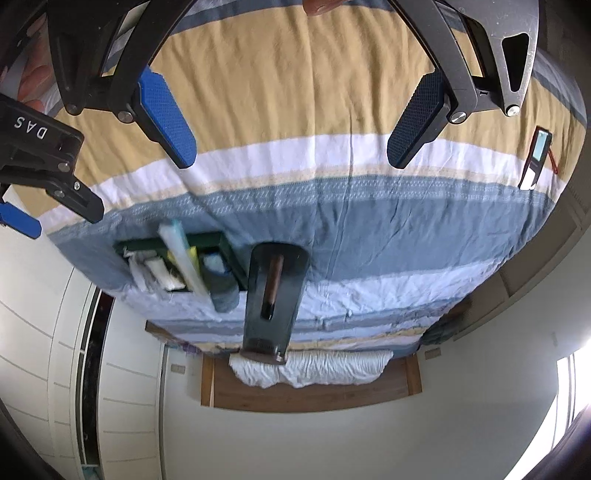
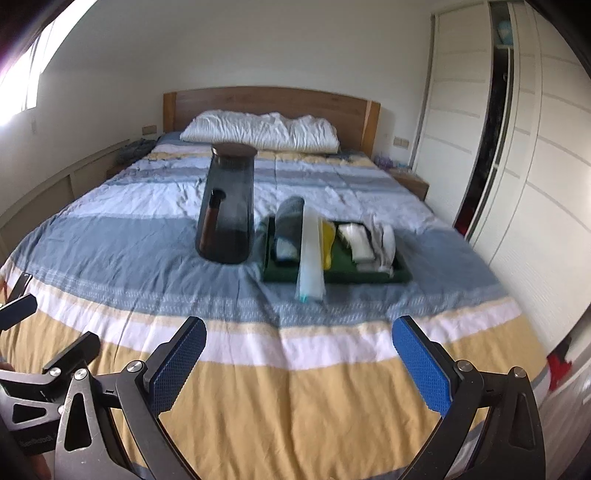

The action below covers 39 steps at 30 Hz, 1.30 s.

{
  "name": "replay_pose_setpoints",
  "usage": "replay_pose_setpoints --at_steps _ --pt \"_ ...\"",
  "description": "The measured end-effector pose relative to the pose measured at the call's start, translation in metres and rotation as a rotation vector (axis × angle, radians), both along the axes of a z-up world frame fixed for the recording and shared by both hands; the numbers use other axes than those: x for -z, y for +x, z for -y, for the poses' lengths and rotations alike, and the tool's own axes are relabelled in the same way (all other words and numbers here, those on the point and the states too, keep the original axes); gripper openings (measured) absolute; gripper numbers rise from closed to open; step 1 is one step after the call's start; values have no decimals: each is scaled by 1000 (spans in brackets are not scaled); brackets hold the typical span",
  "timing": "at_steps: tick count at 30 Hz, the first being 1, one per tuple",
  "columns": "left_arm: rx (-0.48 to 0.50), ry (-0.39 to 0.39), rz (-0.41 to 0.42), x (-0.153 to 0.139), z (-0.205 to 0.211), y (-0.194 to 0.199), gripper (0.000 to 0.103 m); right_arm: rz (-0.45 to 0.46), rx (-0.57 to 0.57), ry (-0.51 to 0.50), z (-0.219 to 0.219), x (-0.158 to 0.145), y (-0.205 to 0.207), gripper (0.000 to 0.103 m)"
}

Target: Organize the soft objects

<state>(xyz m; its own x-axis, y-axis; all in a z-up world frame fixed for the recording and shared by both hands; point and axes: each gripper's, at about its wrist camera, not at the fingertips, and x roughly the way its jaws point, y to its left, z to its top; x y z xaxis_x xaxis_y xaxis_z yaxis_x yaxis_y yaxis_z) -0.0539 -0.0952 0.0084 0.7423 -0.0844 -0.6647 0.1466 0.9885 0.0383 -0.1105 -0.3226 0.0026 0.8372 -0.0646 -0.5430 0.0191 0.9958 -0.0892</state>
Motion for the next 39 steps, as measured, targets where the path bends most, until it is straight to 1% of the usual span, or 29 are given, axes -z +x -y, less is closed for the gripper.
replay_pose_setpoints --at_steps 5,8,12,21,29,39 --pt "-27 35 -34 12 -8 3 101 -56 21 41 -1 21 12 103" --pt "-40 47 -39 15 -12 4 101 -65 30 68 2 24 20 103" --pt "-41 45 -45 16 -15 6 101 -54 31 84 4 25 23 103" --pt "-16 17 -64 16 -15 7 101 -45 22 73 1 28 20 103" --pt "-8 -6 -50 12 -16 5 101 -47 8 58 -2 28 18 103" --pt "-6 -4 -37 10 -16 2 101 -42 2 51 -5 25 17 103"
